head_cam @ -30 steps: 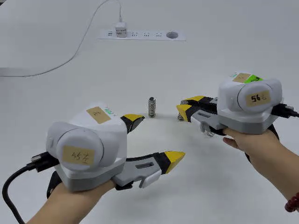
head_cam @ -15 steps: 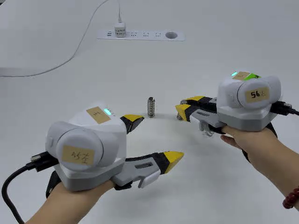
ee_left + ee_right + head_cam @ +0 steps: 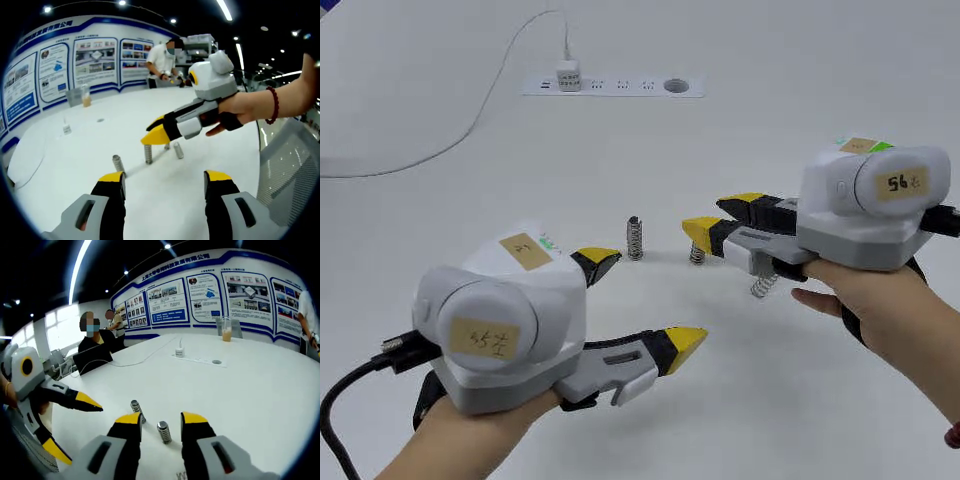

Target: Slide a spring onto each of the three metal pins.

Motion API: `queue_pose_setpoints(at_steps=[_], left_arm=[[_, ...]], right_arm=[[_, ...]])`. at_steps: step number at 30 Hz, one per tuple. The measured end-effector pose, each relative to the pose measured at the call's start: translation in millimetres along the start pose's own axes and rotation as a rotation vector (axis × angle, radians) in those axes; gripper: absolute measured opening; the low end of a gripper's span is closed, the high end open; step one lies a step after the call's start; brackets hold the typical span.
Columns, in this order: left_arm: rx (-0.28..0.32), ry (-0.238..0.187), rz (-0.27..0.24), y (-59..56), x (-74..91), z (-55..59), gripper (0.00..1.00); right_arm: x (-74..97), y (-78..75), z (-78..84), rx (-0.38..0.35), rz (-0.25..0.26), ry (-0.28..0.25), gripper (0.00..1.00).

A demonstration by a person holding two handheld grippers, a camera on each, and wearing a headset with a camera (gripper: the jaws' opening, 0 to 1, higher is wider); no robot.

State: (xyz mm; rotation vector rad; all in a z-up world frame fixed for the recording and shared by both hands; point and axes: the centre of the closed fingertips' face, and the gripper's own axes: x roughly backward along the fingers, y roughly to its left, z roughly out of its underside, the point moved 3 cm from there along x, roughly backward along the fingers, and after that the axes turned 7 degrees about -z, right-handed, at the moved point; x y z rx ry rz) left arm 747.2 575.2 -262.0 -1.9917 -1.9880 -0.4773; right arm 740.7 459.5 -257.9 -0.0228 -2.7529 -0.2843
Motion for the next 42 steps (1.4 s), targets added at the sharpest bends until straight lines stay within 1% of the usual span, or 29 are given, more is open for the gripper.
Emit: queue_pose_setpoints(at_steps=[1, 4, 8, 15, 17, 22, 30, 33, 37, 42], left_arm=[[-0.003, -0.001, 0.000, -0.5, -0.5, -0.7, 0.66], [-0.009, -0.006, 0.006, -2.7, -2.7, -3.7, 0.67], [-0.018, -0.010, 0.014, -6.3, -5.7, -7.2, 0.67], [-0.049, -0.027, 0.030, -13.5, -14.0, -12.7, 0.68], [-0.057, -0.030, 0.036, -14.9, -17.5, -13.0, 0.67], [-0.066, -0.022, 0.044, -16.8, -27.6, -11.9, 0.65], [-0.082, -0.006, 0.051, -21.7, -41.0, -9.2, 0.63], [-0.093, -0.007, 0.048, -22.5, -46.7, -8.7, 0.61], [-0.092, -0.007, 0.055, -24.4, -55.9, -7.4, 0.58], [-0.096, -0.013, 0.062, -28.7, -67.3, -8.7, 0.52]], right_arm=[[2.3, -0.6, -1.8, -0.009, 0.003, -0.008, 0.34], [11.6, -2.8, -7.2, -0.006, 0.016, -0.018, 0.35], [22.4, -4.9, -13.7, -0.031, 0.019, -0.042, 0.39], [39.7, -8.5, -17.8, -0.049, 0.027, -0.054, 0.46], [43.5, -10.5, -17.3, -0.052, 0.030, -0.054, 0.46], [53.5, -13.2, -13.9, -0.041, 0.040, -0.050, 0.47], [71.9, -14.0, -9.8, -0.045, 0.028, -0.061, 0.51], [79.2, -13.9, -7.7, -0.038, 0.021, -0.059, 0.52], [89.4, -15.4, -5.9, -0.046, 0.019, -0.072, 0.53], [98.8, -15.4, -4.1, -0.042, 0.015, -0.093, 0.53]])
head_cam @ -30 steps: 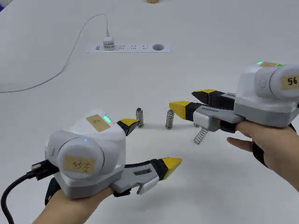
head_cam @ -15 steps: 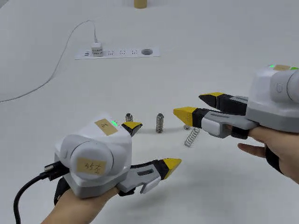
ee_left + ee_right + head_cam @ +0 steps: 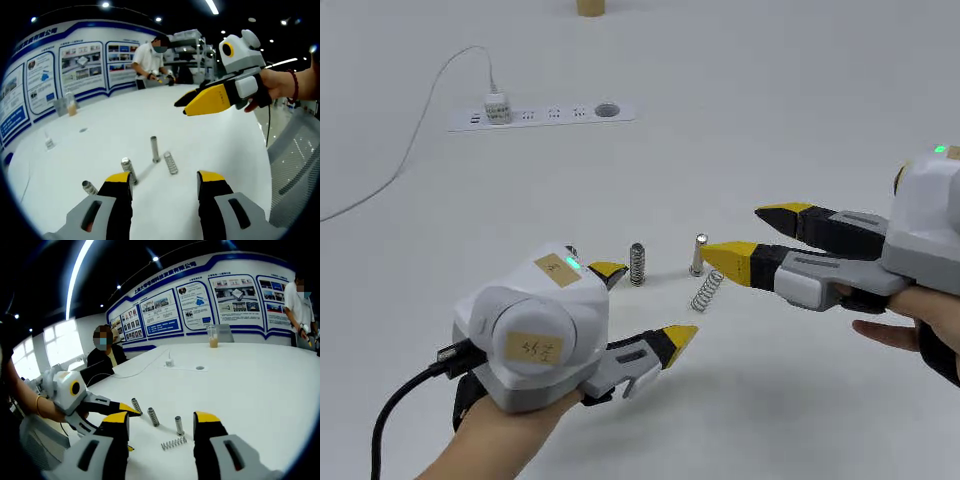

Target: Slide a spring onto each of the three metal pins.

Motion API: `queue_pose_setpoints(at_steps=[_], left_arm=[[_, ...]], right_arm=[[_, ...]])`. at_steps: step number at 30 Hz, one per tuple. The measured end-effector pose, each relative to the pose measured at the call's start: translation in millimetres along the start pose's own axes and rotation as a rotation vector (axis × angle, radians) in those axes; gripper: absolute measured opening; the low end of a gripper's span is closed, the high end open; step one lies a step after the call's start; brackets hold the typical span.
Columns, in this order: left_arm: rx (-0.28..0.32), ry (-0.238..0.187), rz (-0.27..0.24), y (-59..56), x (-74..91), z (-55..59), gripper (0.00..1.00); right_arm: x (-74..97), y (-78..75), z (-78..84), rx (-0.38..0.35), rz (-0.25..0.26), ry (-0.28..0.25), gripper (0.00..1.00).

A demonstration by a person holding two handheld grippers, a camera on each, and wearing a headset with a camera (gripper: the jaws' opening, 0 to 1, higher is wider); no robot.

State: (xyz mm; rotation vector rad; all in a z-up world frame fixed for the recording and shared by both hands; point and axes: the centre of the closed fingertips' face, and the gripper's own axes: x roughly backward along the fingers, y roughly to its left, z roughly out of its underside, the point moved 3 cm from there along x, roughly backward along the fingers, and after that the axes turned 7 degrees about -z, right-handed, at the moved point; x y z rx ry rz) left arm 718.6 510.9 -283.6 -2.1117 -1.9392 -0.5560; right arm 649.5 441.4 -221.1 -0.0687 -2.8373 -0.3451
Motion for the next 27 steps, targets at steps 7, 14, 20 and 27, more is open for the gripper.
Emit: queue_pose_setpoints(at_steps=[7, 14, 20, 27], left_arm=[[0.006, 0.017, 0.023, -5.2, -16.9, 0.9, 0.47], [0.022, 0.040, 0.034, -10.5, -31.4, 7.6, 0.41], [0.051, 0.059, 0.029, -13.4, -41.8, 11.2, 0.36], [0.052, 0.061, 0.040, -15.4, -49.7, 12.9, 0.29]], right_arm=[[11.3, -0.4, 7.5, -0.003, 0.010, 0.003, 0.53], [22.8, -0.3, 10.6, -0.010, 0.021, -0.009, 0.52], [32.6, -1.4, 11.3, -0.010, 0.039, -0.022, 0.50], [38.4, 0.1, 16.7, -0.020, 0.062, -0.020, 0.47]])
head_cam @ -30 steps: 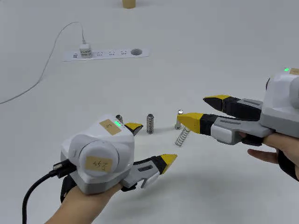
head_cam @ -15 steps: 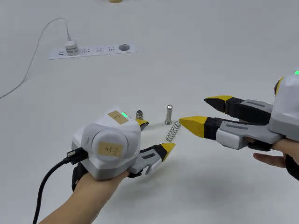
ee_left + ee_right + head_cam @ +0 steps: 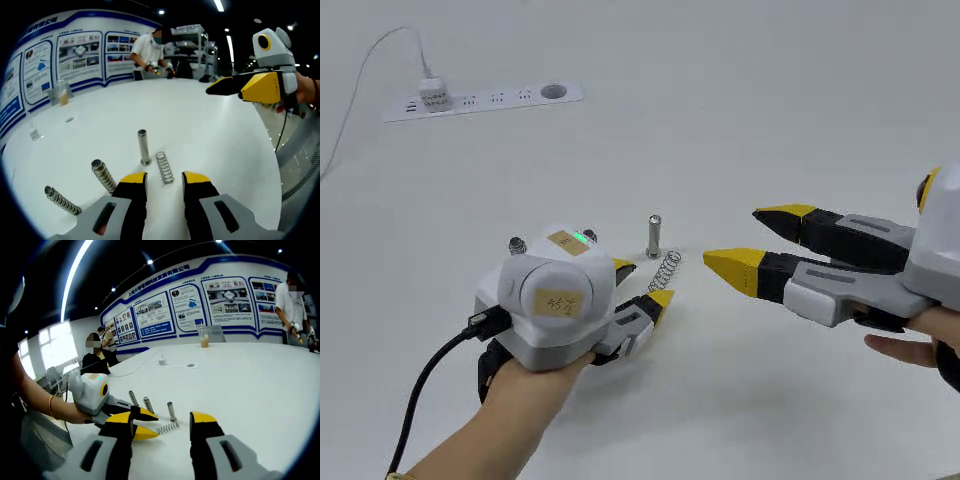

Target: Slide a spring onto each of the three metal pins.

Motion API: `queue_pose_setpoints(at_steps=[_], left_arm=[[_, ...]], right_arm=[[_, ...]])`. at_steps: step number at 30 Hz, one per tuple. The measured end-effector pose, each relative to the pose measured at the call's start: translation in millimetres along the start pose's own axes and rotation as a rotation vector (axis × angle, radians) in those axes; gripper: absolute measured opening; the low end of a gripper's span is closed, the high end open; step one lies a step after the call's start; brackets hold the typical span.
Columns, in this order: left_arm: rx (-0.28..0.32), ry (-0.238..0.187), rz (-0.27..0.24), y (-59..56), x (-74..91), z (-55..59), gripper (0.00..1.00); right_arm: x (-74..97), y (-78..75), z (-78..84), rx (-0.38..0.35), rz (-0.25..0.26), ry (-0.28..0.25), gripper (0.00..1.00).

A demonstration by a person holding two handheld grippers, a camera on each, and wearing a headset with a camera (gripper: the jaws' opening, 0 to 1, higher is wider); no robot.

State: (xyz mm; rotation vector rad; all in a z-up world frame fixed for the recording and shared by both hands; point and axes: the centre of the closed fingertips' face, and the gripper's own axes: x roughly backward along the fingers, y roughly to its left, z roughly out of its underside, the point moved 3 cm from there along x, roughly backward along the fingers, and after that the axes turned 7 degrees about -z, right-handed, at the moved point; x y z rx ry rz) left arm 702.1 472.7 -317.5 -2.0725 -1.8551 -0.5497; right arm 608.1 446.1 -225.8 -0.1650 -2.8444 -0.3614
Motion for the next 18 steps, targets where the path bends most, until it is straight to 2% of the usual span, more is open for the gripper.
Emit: queue_pose_setpoints(at_steps=[5, 7, 14, 18], left_arm=[[0.004, 0.002, 0.015, -1.3, -4.5, 2.2, 0.26], [-0.022, 0.010, 0.010, -1.0, -6.2, 4.0, 0.24], [-0.036, 0.032, 0.015, -3.3, -10.9, 10.9, 0.20], [-0.047, 0.024, 0.017, -3.5, -12.5, 9.1, 0.18]], right_arm=[[2.8, -2.0, 4.1, -0.014, 0.014, 0.007, 0.46], [3.8, -2.7, 4.4, -0.014, 0.015, 0.006, 0.45], [5.7, -6.4, 7.3, -0.033, 0.032, 0.006, 0.45], [5.5, -8.1, 9.2, -0.038, 0.041, 0.012, 0.44]])
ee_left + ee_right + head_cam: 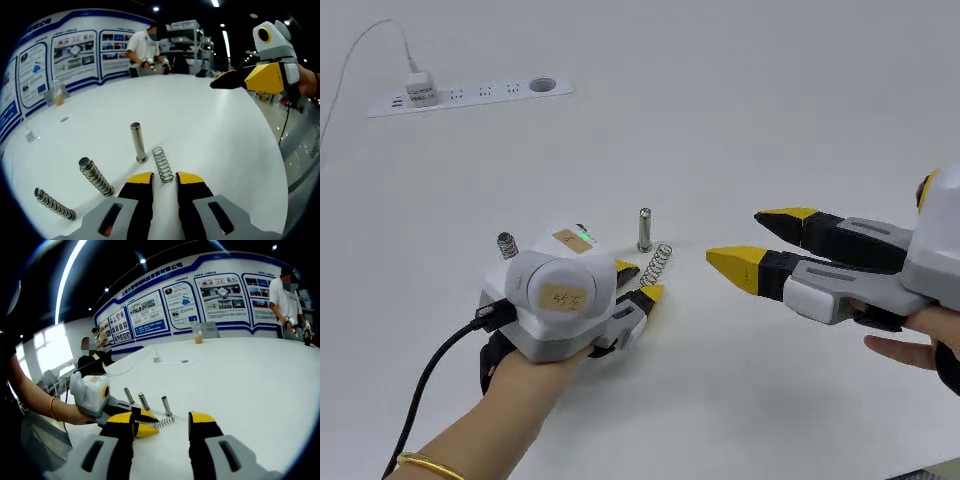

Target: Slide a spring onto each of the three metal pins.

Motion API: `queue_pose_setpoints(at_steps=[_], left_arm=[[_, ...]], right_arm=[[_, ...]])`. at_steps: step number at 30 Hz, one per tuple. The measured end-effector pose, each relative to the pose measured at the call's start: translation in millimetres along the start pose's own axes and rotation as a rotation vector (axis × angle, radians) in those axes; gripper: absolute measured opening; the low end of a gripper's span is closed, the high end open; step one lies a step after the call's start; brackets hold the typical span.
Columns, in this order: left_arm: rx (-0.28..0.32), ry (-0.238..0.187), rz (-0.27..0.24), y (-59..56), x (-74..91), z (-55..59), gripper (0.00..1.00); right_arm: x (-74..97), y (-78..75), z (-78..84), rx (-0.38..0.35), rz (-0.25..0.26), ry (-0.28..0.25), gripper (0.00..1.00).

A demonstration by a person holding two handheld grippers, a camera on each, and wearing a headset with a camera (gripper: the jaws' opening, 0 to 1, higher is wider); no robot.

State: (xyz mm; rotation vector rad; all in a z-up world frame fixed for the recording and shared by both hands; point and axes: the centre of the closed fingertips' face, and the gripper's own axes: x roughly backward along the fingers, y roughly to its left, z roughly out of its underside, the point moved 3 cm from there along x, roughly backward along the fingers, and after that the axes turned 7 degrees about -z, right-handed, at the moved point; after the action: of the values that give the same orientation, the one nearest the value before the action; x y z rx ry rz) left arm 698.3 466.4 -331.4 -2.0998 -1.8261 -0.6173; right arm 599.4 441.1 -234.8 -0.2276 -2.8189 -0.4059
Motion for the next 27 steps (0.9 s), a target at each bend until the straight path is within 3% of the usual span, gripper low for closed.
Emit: queue_pose_setpoints(at_steps=[5, 16, 20, 27], left_arm=[[-0.015, -0.002, 0.000, -0.7, -0.2, -0.5, 0.11], [-0.033, 0.007, 0.003, -1.4, 1.9, 0.8, 0.09], [-0.016, -0.006, 0.002, -2.5, 9.9, -4.5, 0.09], [0.020, -0.063, 0.003, -1.6, 25.4, -20.9, 0.09]], right_arm=[[-0.5, 0.4, 2.7, -0.004, 0.003, 0.008, 0.44], [-1.0, 0.9, 6.0, -0.037, -0.001, 0.014, 0.44], [-1.8, 0.0, 5.3, -0.050, -0.003, 0.014, 0.44], [-5.1, 0.7, -4.3, -0.103, -0.013, -0.027, 0.44]])
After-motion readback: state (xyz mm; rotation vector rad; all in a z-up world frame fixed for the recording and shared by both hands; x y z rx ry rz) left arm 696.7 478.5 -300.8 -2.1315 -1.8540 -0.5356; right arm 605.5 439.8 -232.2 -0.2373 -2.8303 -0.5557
